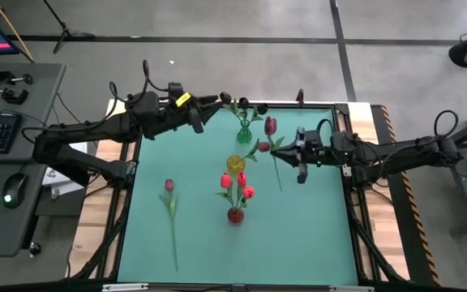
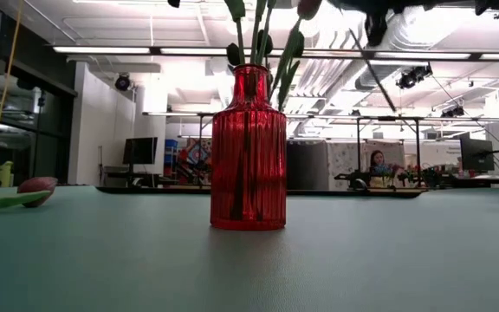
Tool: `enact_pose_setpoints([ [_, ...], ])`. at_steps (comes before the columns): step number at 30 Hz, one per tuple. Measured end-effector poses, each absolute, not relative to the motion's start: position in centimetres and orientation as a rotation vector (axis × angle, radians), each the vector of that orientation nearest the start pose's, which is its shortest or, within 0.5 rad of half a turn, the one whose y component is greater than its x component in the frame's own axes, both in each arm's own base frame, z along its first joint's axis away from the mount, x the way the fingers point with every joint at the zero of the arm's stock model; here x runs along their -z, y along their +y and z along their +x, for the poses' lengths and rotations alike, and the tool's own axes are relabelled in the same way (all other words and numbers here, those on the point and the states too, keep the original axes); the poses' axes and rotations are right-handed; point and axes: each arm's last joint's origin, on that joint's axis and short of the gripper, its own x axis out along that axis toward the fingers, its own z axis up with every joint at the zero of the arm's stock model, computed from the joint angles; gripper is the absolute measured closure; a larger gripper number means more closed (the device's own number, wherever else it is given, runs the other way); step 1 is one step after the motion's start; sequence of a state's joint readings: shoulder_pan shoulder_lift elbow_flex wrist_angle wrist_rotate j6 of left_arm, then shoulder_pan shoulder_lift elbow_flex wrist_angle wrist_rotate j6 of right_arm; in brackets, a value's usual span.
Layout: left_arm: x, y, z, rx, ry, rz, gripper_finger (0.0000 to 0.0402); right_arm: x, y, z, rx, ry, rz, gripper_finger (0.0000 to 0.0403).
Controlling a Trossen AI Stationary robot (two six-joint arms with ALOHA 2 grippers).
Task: Sort flowers into vase by color
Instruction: Put the top dark red tulip into the yellow vase
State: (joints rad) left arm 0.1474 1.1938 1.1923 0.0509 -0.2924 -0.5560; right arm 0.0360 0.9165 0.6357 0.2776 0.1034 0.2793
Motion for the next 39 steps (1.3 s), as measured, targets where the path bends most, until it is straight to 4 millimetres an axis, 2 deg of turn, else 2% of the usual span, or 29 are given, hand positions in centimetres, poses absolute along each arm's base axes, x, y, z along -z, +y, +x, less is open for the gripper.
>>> enact_pose_setpoints([
  [4,-41.3,4.7,25.9,-0.413,-0.169,-0.548,0.0181,-31.5,0.9,20.7,-0.044,-0.123,0.243,0.0403],
  [11,-41.3,4.7,25.9,-0.413,-0.169,-0.548,0.0181,-33.8,1.6,20.1,-0.083,-0.377,0.076,0.0403],
  [15,-41.3,4.7,25.9,-0.413,-0.168,-0.548,0.0181,-34.3,2.0,20.3,-0.091,-0.468,0.021,0.0403],
  [26,-41.3,4.7,25.9,-0.416,-0.159,-0.507,0.0181,-31.1,2.4,24.9,-0.064,-0.431,-0.097,0.0403],
  [39,-41.3,4.5,26.0,-0.363,-0.141,-0.489,0.0181,-28.4,0.4,29.6,0.006,-0.34,-0.159,0.0403],
])
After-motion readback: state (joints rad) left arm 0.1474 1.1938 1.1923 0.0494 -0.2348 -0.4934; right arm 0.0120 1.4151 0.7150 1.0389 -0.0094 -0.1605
